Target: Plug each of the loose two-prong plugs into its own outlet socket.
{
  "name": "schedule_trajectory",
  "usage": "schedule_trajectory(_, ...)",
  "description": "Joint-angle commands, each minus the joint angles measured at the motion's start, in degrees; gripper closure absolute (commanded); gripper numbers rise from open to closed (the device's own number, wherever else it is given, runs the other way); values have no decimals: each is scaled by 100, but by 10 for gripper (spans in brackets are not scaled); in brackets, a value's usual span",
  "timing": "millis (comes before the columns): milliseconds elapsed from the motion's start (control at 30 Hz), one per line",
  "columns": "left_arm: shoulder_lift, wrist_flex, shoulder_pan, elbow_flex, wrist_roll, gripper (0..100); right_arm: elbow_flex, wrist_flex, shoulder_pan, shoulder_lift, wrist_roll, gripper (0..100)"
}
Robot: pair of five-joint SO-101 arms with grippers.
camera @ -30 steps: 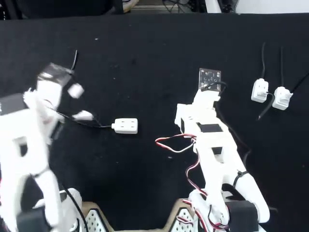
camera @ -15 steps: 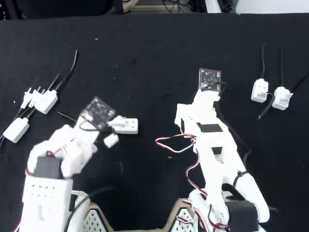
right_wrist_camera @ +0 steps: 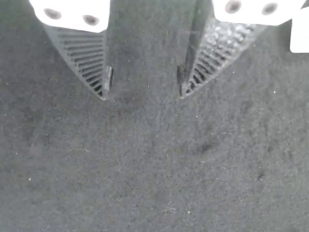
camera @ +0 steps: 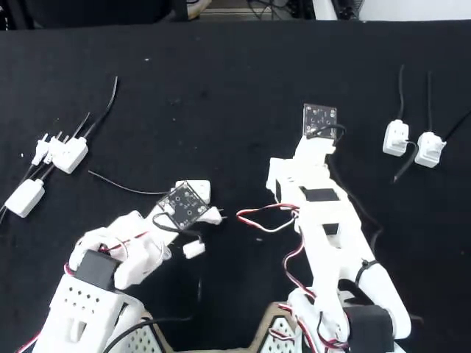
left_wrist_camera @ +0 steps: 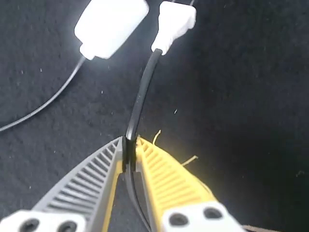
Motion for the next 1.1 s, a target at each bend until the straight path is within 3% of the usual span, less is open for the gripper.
schedule_trajectory(0,237,-651,110,242,158,971,-136,-97,-70,-224,-53,787)
schedule_trajectory(200,1934,-1618,127,-136,580,971,-136,-97,-70,-224,-53,787)
schedule_trajectory(533,4360,-1697,1393,-1525,607,966,-136,-97,-70,-224,-53,787)
schedule_trajectory(700,4985,-1662,1376,-1886,941,953,-136,-97,-70,-224,-53,787)
schedule_trajectory(833,5064,-1644,1323,-1930,1178,818,-136,-97,-70,-224,-53,787)
schedule_trajectory(933,5046,-1644,1015,-1974,1169,740,-136,-97,-70,-224,-53,787)
schedule_trajectory(1067,4782,-1644,400,-1982,1169,752,-145,-97,-70,-224,-53,787)
